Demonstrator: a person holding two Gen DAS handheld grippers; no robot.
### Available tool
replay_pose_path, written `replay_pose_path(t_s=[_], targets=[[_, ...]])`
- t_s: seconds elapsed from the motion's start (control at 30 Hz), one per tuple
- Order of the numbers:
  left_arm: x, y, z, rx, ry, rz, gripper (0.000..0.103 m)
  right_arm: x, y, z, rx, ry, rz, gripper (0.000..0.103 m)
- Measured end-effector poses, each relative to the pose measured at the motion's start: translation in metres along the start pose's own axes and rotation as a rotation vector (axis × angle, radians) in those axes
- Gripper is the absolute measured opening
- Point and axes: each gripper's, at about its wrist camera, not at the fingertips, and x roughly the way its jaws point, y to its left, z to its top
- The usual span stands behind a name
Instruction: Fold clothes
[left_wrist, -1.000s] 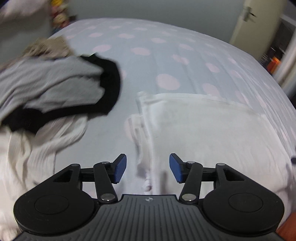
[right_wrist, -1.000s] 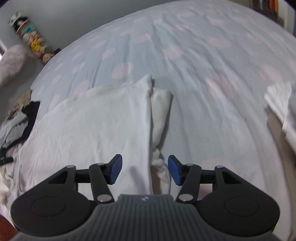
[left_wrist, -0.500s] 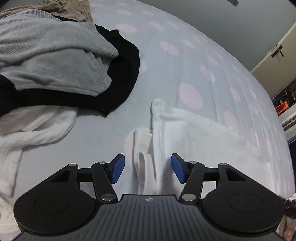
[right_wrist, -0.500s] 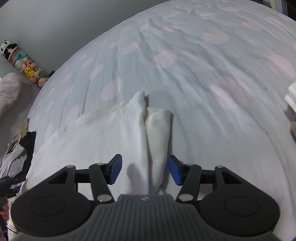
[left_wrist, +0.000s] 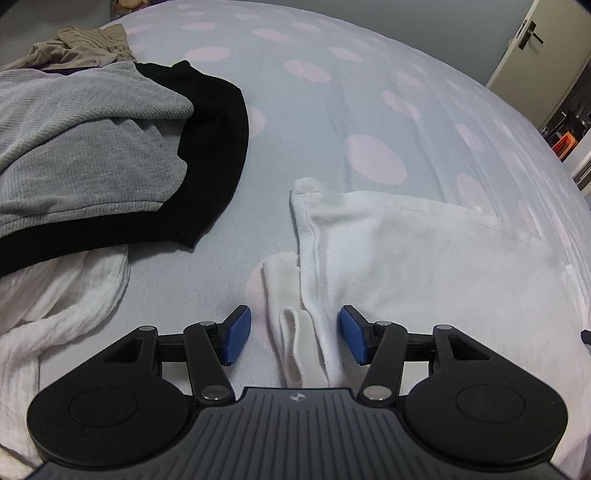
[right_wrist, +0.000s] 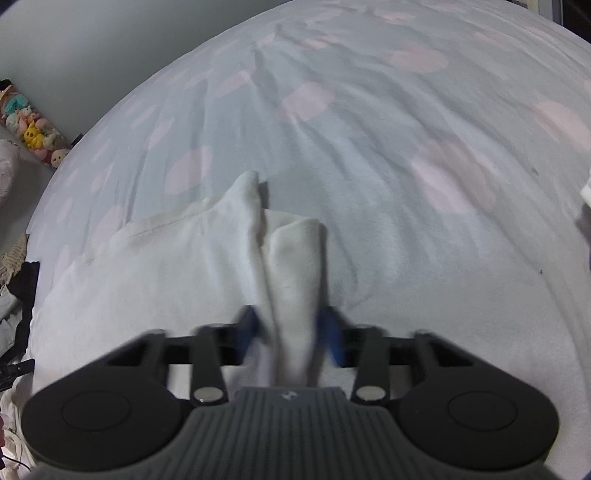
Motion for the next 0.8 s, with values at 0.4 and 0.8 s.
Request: replay_pose_path(t_s=[0.4,0.8], targets=[[-0.021,0.007,0.009,-0.018,-0.033,-0.088,0.032,-0.060,0.069,0.022,-0.065,-0.024,0.017,0.016],[-0.054,0.017,0.013,-0.035,-0.119,-0.202,0.029,-0.091,0.217,0.024,-0.178,-0.015,0.109,0.016]])
